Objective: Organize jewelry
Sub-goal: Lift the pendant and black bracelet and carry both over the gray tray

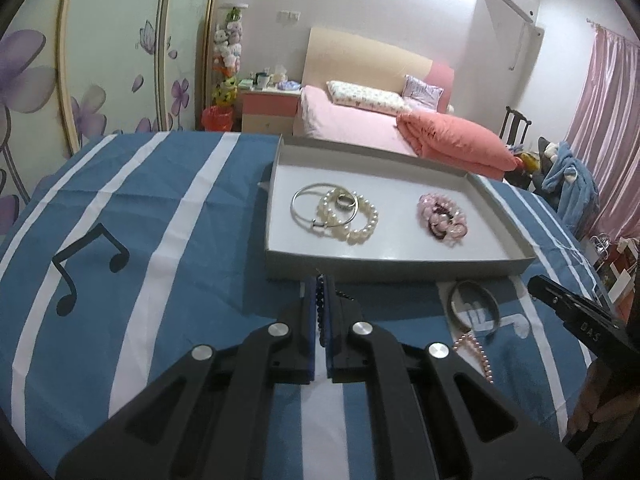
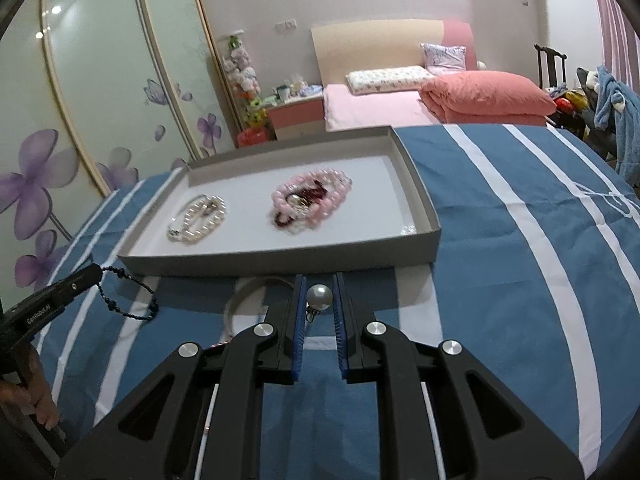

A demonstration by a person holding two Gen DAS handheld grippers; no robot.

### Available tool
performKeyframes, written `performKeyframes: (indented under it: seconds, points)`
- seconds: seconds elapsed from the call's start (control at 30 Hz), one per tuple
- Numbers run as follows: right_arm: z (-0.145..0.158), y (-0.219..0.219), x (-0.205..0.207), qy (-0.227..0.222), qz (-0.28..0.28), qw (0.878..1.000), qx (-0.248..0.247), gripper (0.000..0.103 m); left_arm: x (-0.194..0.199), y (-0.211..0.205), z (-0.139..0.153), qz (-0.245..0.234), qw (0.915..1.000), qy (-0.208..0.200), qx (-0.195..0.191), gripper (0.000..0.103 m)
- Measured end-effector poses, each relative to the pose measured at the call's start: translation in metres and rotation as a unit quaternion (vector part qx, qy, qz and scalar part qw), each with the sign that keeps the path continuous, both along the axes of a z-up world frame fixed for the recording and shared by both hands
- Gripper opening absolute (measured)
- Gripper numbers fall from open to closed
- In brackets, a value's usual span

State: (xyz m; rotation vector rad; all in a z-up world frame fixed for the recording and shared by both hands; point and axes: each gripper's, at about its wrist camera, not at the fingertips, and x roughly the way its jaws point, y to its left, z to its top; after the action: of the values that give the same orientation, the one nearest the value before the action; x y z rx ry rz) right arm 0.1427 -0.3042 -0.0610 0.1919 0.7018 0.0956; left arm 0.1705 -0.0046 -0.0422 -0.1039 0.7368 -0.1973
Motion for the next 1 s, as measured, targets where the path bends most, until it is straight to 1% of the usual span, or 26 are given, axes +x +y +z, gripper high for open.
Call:
performKeyframes:
  seconds: [0.47, 0.73, 1.0]
  points:
    - [0.018, 0.024, -0.018, -0.054, 0.014, 0.998, -0.005, 0.014, -0.025, -0.01, 0.018, -0.003, 0.9983, -0.057, 0.007, 0.005]
    - [0.029, 0.032, -0.026, -0.088, 0.015, 0.996, -0.015, 0.014, -0.039, -0.015, 0.029, 0.003, 0.9958, -0.091, 0.016, 0.005]
    - [0.035, 0.033, -0.031, -0.111, 0.012, 0.993, -0.021, 0.014, -0.048, -0.019, 0.039, 0.009, 0.9925, -0.119, 0.026, 0.005]
